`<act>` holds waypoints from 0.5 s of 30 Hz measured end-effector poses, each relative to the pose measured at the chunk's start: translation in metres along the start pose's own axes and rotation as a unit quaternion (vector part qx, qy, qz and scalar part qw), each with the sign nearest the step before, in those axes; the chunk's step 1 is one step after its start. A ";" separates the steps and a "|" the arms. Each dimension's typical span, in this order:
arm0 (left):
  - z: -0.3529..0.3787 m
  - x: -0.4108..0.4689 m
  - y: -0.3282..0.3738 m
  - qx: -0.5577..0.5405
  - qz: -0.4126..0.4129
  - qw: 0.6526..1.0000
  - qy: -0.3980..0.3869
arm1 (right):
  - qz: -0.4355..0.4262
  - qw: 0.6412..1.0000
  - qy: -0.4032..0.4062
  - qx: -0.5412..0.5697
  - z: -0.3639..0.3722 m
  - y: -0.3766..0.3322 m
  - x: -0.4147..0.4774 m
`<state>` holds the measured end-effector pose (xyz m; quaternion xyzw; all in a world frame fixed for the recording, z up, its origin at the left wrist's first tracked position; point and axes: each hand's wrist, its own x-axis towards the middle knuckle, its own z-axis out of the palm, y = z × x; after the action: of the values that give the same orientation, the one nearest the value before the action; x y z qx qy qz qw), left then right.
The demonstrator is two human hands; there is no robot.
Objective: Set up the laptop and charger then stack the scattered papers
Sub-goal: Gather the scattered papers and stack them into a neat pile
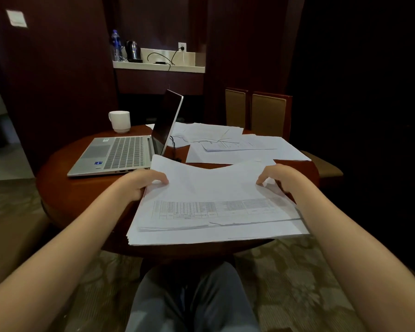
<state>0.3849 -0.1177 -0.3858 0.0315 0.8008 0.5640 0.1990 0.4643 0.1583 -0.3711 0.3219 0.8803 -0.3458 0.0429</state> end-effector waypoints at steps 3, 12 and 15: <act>0.008 -0.002 0.003 0.138 0.090 0.986 0.032 | 0.011 1.000 0.026 -0.003 0.002 -0.004 0.001; -0.009 0.001 -0.005 0.090 0.060 0.994 0.031 | -0.044 0.970 0.046 0.236 0.009 0.010 0.011; -0.011 0.004 -0.011 -0.010 0.092 0.995 0.036 | -0.065 0.916 0.043 0.393 0.010 0.023 0.020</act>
<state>0.3796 -0.1309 -0.3939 0.0834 0.7955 0.5885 0.1176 0.4607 0.1754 -0.3986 0.2694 0.6938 -0.6515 -0.1470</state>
